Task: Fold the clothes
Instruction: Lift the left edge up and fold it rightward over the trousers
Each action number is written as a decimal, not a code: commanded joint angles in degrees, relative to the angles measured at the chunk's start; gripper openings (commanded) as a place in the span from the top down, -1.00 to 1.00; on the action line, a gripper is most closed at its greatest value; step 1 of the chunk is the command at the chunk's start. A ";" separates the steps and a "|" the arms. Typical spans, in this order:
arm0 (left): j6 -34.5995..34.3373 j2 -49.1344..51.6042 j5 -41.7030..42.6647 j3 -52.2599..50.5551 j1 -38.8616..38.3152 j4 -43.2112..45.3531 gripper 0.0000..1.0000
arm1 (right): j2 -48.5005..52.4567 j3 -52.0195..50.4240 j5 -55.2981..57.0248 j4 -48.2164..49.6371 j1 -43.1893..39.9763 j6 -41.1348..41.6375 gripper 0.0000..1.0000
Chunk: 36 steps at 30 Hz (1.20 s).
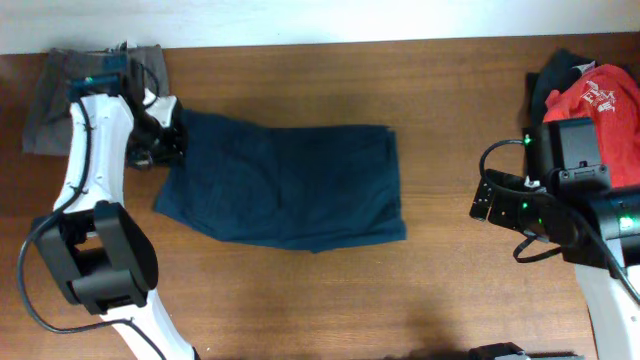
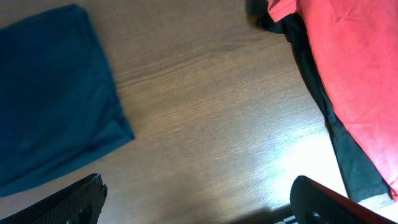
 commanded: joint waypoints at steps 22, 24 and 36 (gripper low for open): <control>-6.95 0.55 -3.50 26.23 -10.86 -15.72 0.99 | 10.73 0.31 0.50 5.81 -0.39 0.07 -0.98; -7.41 0.55 -3.48 26.23 -12.33 -15.93 0.99 | 11.26 0.31 0.44 6.97 -0.39 0.07 -0.98; -9.05 0.83 -3.48 26.23 -20.26 -14.16 0.99 | 14.64 0.31 -14.40 14.73 -0.63 -4.59 -0.98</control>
